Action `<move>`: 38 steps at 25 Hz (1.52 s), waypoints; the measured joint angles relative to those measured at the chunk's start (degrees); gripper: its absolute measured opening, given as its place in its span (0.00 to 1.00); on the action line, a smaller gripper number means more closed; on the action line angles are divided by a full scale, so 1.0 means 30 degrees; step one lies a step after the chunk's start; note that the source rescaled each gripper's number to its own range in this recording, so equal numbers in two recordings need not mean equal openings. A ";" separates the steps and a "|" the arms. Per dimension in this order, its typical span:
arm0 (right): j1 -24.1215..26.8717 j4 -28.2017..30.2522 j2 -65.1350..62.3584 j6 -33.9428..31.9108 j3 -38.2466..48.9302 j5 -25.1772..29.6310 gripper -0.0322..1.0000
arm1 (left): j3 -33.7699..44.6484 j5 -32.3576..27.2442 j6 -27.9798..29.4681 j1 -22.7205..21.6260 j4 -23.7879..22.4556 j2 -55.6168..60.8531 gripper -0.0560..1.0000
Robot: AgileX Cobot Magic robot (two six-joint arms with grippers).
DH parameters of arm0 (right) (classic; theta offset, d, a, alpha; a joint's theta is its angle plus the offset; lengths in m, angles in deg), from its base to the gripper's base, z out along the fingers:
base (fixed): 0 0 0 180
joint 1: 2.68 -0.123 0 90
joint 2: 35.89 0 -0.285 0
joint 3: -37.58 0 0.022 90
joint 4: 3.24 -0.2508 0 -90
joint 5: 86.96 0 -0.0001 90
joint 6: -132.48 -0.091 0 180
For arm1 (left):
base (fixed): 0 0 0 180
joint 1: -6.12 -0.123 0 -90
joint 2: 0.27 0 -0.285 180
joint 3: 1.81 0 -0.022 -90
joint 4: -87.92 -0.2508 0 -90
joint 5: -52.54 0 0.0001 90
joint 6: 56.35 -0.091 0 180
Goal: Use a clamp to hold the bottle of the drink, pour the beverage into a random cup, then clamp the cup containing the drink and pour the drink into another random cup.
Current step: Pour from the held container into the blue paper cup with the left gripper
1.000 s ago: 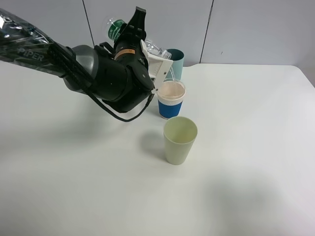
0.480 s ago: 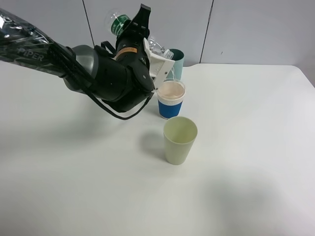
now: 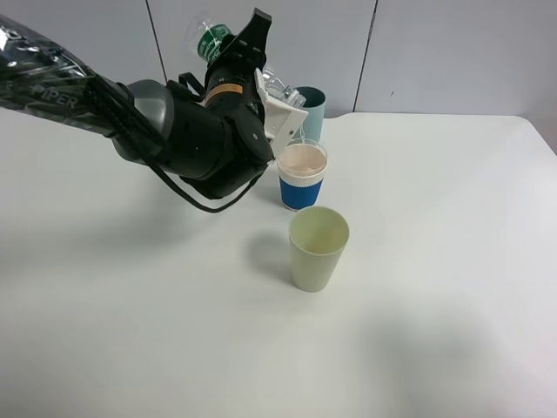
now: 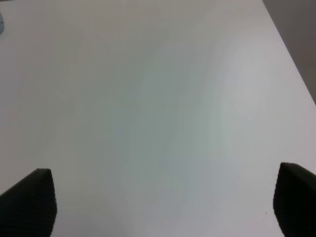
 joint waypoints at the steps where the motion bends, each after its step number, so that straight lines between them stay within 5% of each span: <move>1: 0.0000 0.0000 0.0000 0.0000 0.0000 0.0000 0.62 | 0.0000 0.0000 -0.0114 0.0000 -0.0076 0.0000 0.07; 23: 0.0000 0.0000 0.0000 0.0000 0.0000 0.0000 0.62 | 0.0000 0.0000 -0.0736 0.0000 -0.3189 0.0000 0.07; 38: 0.0000 0.0000 0.0000 0.0000 0.0000 0.0000 0.62 | 0.0000 -0.0678 0.2413 -0.1233 -0.1201 0.0351 0.07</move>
